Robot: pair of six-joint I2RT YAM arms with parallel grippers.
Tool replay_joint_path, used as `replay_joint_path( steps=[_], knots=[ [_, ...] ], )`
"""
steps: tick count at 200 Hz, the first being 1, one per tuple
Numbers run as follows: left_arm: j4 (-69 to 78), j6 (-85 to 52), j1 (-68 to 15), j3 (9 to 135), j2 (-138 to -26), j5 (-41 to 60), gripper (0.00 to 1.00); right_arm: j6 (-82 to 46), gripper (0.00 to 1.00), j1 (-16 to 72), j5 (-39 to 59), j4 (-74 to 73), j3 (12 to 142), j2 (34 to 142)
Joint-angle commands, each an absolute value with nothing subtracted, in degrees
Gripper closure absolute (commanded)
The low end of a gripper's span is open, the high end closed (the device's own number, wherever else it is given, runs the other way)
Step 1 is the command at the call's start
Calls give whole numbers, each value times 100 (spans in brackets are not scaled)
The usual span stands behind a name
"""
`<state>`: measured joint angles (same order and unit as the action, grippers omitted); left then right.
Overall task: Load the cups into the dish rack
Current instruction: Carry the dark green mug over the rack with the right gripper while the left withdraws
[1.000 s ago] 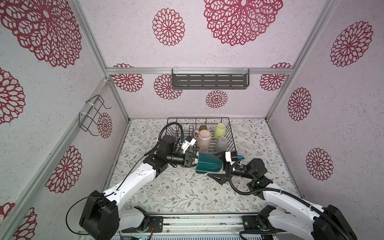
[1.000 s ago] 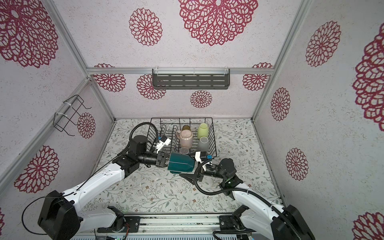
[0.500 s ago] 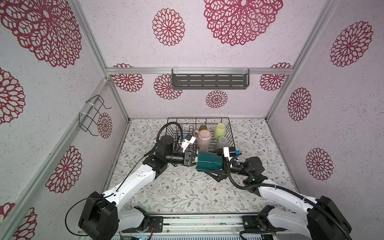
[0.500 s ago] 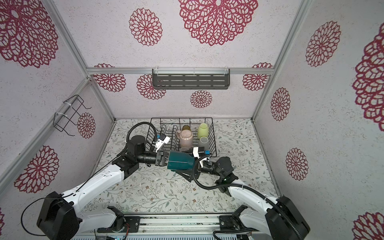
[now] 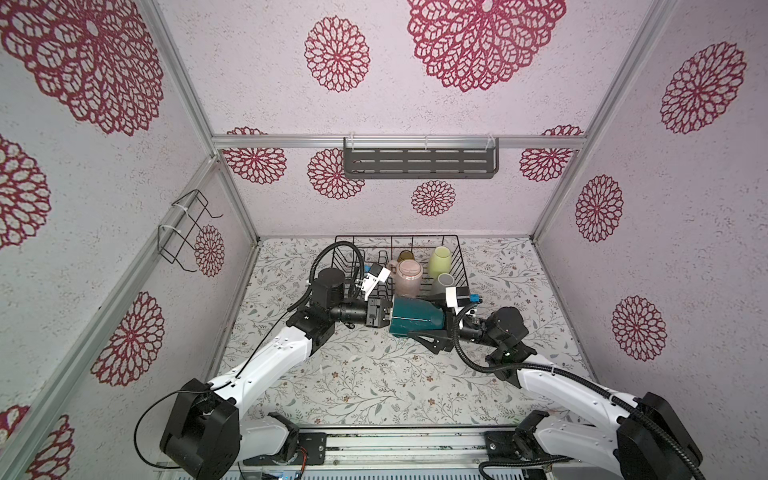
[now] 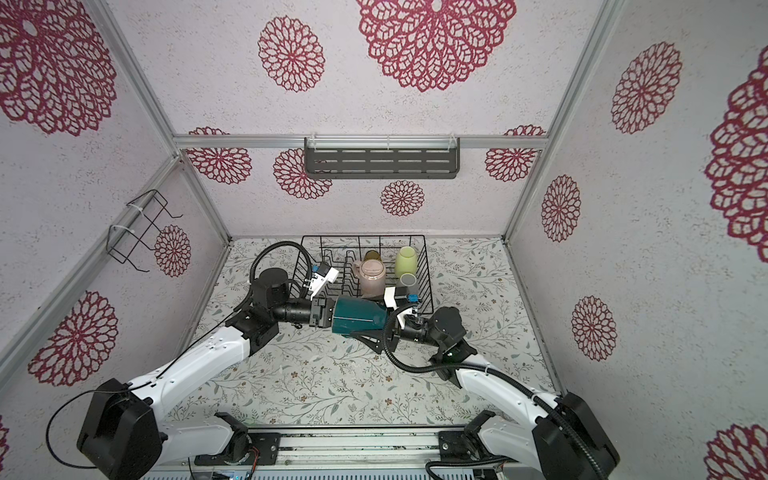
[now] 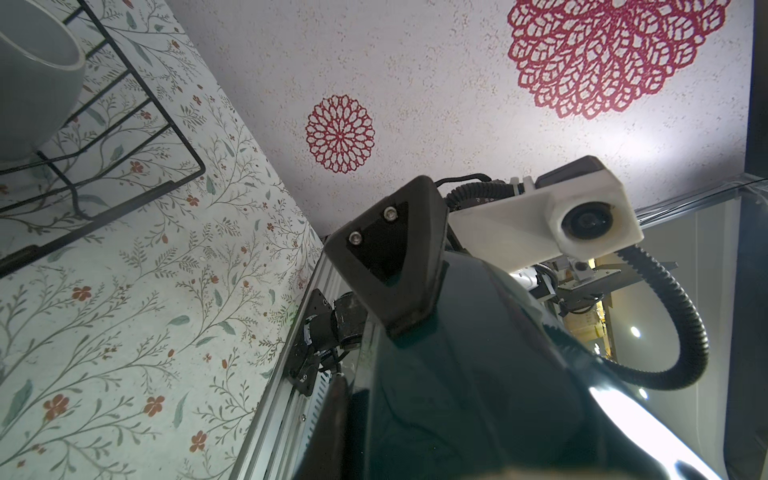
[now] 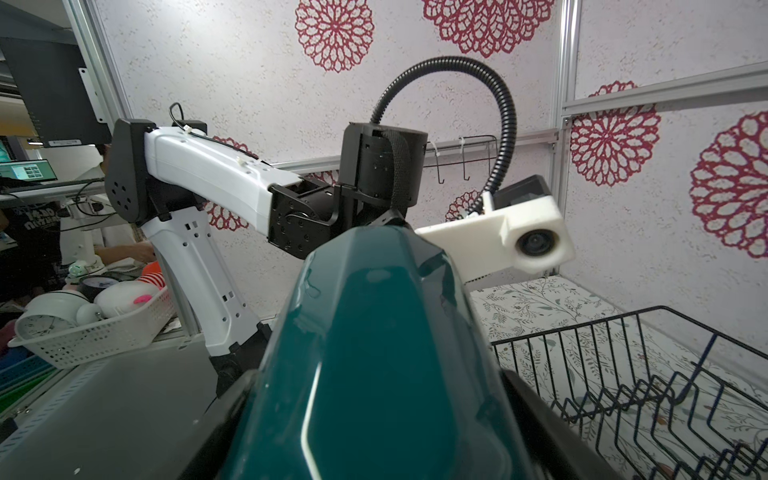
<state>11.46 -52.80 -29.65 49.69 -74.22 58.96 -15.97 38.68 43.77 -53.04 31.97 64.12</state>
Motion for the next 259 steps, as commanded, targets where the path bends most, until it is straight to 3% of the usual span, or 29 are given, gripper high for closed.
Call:
replay_joint_path(
  steps=[1, 8, 19, 51, 71, 148, 182, 215, 259],
  knots=[
    [1705, -5385, -2966, 4999, -7461, 5733, 79, -1051, 40, 3920, 4480, -4895, 3522, 6315],
    [1714, -5433, -2930, 4999, -7484, 5722, 74, -906, 43, 3895, 4402, -4555, 3623, 6280],
    [1729, -5513, -2855, 4997, -7514, 5722, 57, -706, 46, 3864, 4215, -4068, 3810, 6244],
    [1839, -5541, -2520, 4799, -7506, 5612, 44, -62, 51, 3754, 3805, -2643, 4221, 6118],
    [1927, -5736, -2185, 4651, -7539, 5539, 30, 249, 53, 3677, 3486, -1854, 4446, 6053],
    [2108, -5981, -1675, 4462, -7611, 5458, 27, 2356, 63, 3410, 1960, 877, 5649, 6168],
    [1935, -5997, -1558, 4526, -7571, 5430, 27, 3035, 59, 3094, 1537, 2119, 6659, 6714],
    [867, -5449, -1379, 4622, -7184, 5078, 25, 3885, 61, 2968, 949, 3796, 8079, 7625],
    [-532, -4737, -977, 4770, -6634, 4368, 25, 4356, 61, 2918, 422, 4857, 9154, 8631]
  ],
)
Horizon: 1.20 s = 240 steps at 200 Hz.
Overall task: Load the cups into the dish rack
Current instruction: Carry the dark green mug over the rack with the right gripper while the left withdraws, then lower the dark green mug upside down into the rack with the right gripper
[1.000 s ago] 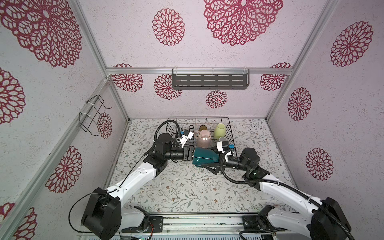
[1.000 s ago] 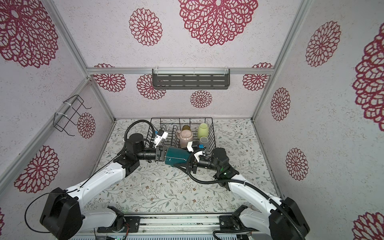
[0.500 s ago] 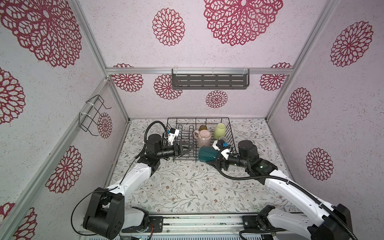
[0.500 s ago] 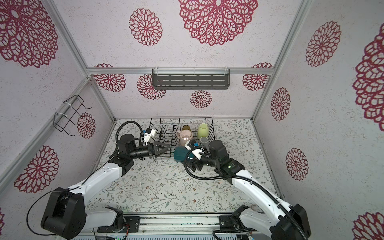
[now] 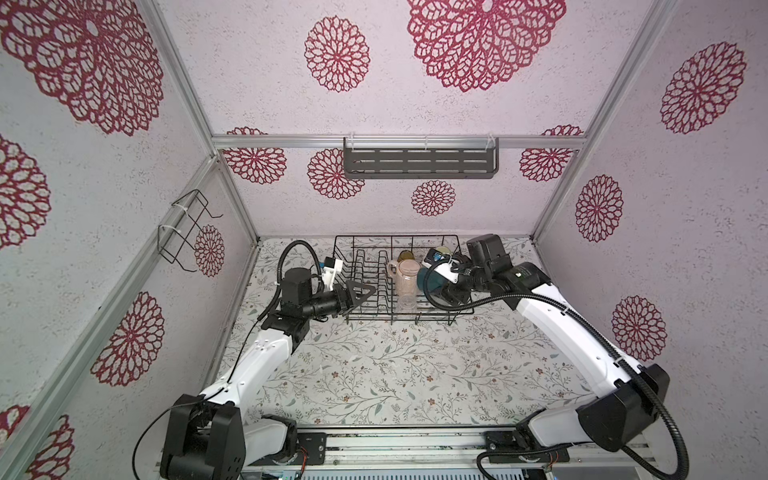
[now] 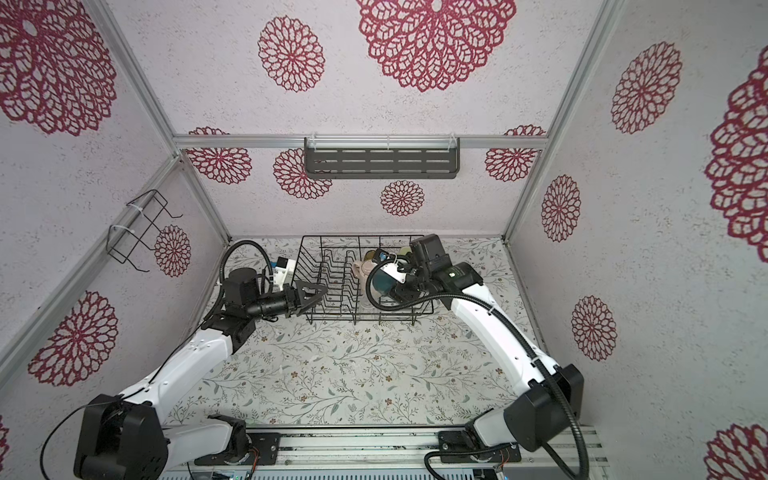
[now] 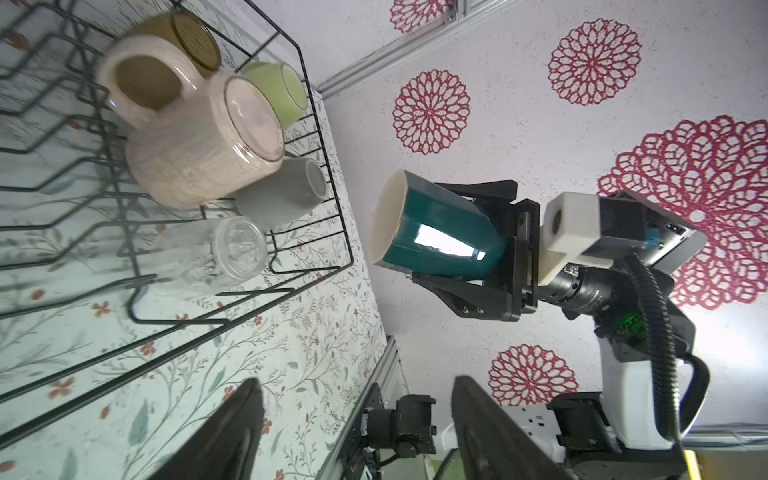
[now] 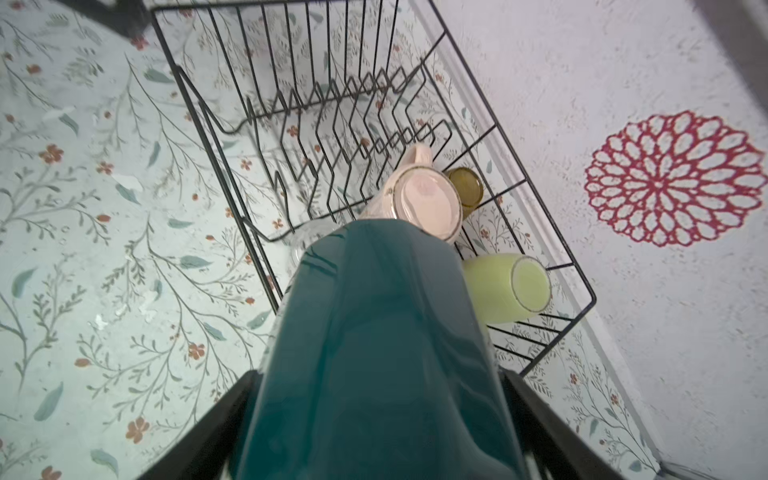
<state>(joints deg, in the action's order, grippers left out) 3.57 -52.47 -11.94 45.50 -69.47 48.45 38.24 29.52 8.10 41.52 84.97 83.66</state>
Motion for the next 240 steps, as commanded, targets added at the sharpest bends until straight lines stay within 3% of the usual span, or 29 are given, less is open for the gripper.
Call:
replay_joint_path(
  steps=[1, 60, 110, 240],
  knots=[
    [-543, -4733, -967, 4771, -6621, 4350, 25, 4371, 61, 2918, 422, 4885, 9187, 8658],
    [-1354, -4425, -730, 4868, -6291, 3645, 26, 4716, 64, 2940, -75, 5724, 10238, 9907],
    [-1676, -4281, -694, 4896, -6135, 3507, 25, 5342, 64, 2972, -197, 6016, 10291, 10328],
    [-2013, -4079, -545, 4962, -6079, 3491, 24, 5708, 53, 2964, -235, 6359, 10639, 11391]
  ],
)
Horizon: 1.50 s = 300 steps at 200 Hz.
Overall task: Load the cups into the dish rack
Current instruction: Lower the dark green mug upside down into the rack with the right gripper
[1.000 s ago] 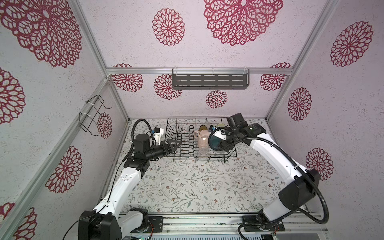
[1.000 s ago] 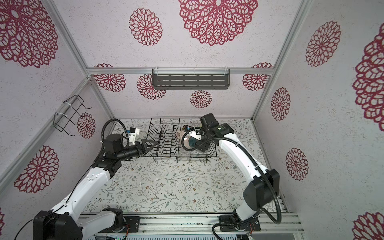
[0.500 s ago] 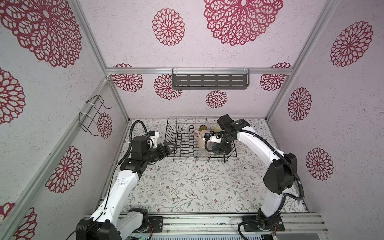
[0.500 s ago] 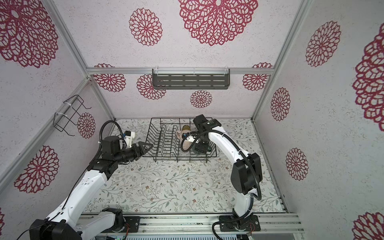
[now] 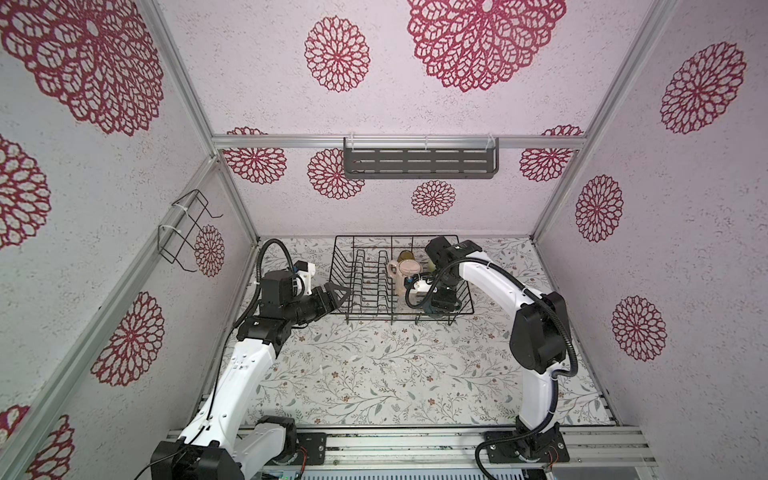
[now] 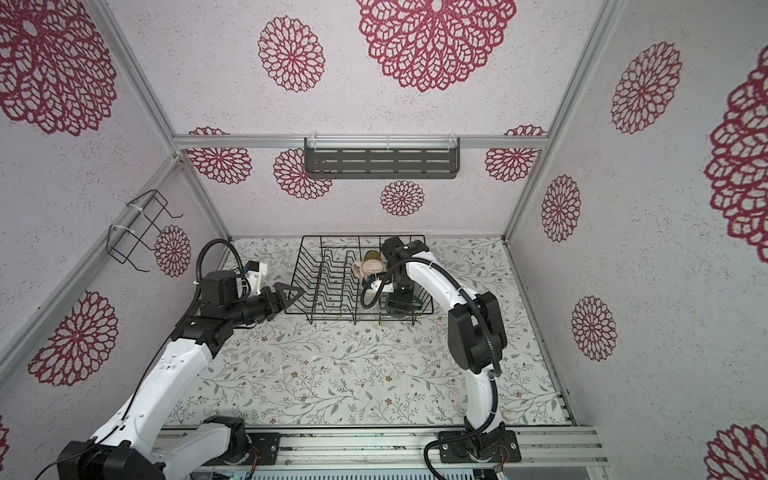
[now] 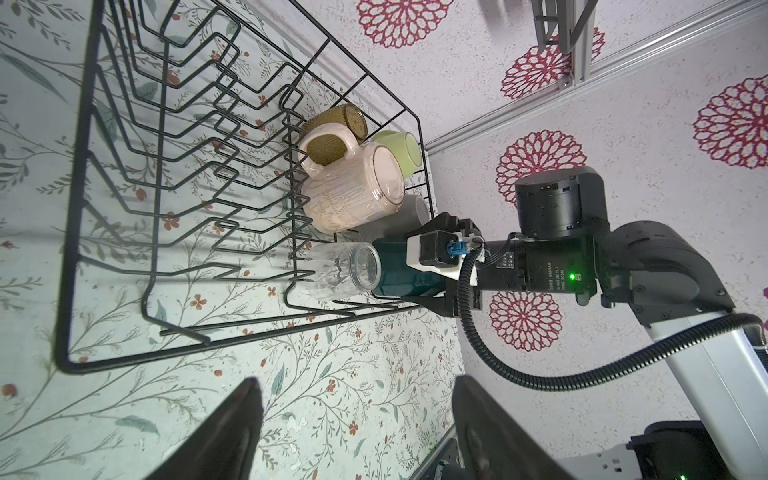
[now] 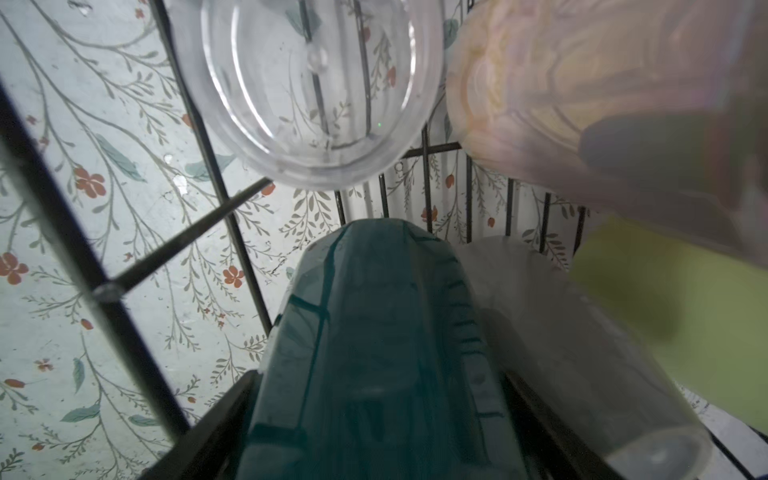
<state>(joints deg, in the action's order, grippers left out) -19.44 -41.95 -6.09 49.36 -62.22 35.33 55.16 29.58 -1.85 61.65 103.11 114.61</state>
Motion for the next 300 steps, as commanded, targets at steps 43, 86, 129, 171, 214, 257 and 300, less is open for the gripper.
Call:
replay_joint_path(
  steps=[43, 86, 129, 171, 214, 257, 300],
  knots=[
    [-1999, -4075, -545, 4865, -6052, 3429, 24, 5722, 50, 2975, -301, 6758, 11049, 11877],
    [-2107, -3932, -536, 4849, -5977, 3301, 24, 5698, 40, 2990, -576, 6687, 10811, 11909],
    [-2136, -3923, -523, 5000, -6139, 3253, 24, 5548, 32, 2998, -758, 6699, 10824, 11842],
    [-2131, -3980, -519, 4977, -6060, 3027, 24, 5414, 28, 3037, -688, 6749, 10819, 11617],
    [-2294, -3955, -510, 4997, -5827, 2637, 16, 5303, 19, 3100, -616, 6749, 10757, 11276],
    [-2617, -3839, -510, 5133, -5517, 2139, 12, 5274, 17, 3146, -531, 6597, 10447, 10868],
    [-2654, -3903, -510, 5125, -5399, 2213, 11, 5447, 25, 3068, -304, 6609, 10312, 11008]
  ],
)
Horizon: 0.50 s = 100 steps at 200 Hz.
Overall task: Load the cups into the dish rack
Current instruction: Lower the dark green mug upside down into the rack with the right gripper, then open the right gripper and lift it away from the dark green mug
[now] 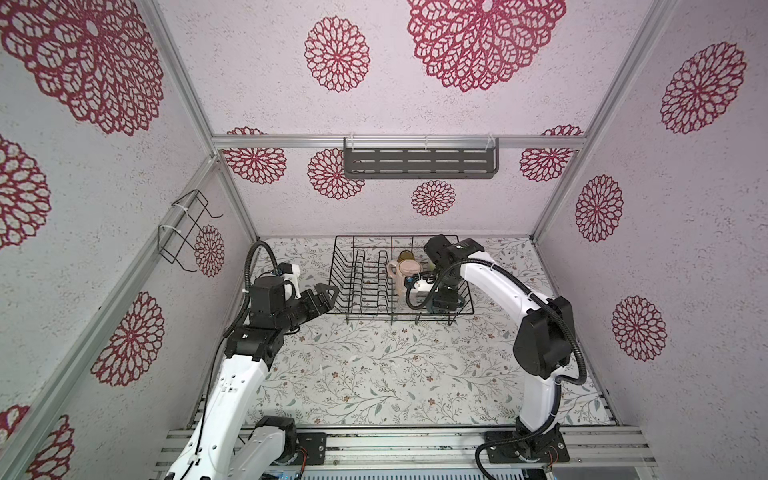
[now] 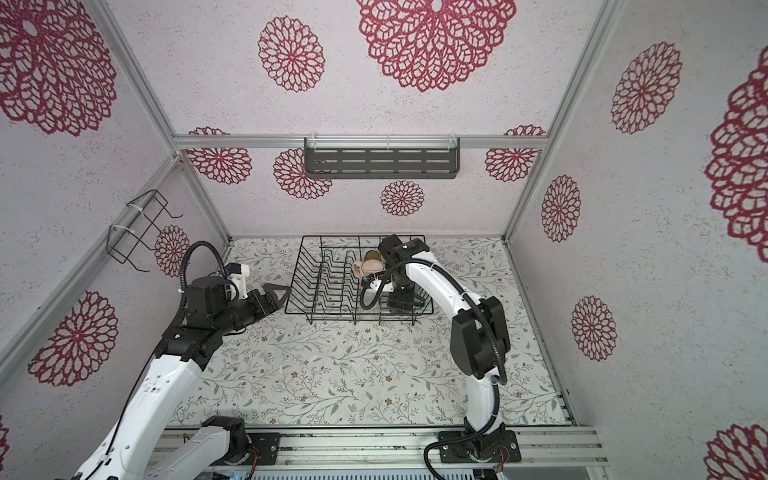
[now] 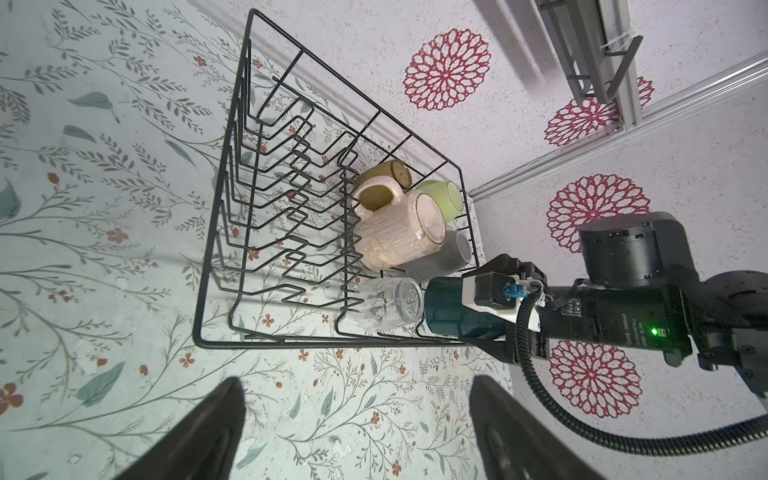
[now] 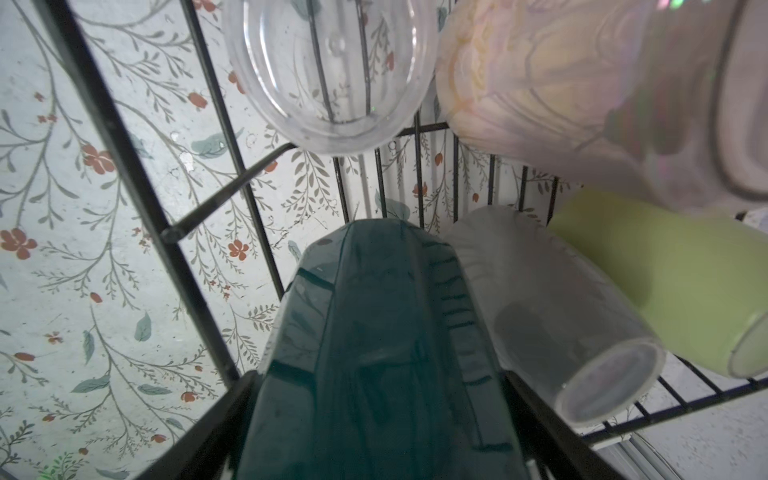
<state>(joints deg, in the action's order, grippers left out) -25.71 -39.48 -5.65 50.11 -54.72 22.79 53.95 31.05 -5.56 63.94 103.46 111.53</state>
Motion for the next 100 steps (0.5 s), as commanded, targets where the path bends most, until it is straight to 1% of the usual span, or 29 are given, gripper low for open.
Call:
replay_joint_path(
  steps=[1, 47, 100],
  knots=[
    [-2654, -3903, -510, 5125, -5398, 2214, 11, 5452, 25, 3068, -302, 6605, 10306, 11015],
    [-2711, -3928, -510, 5036, -5209, 2207, 11, 5625, 23, 3035, -569, 6305, 10099, 11232],
    [-2733, -3897, -510, 5062, -5229, 2241, 11, 5732, 21, 3032, -527, 6141, 10228, 11617]
  ],
)
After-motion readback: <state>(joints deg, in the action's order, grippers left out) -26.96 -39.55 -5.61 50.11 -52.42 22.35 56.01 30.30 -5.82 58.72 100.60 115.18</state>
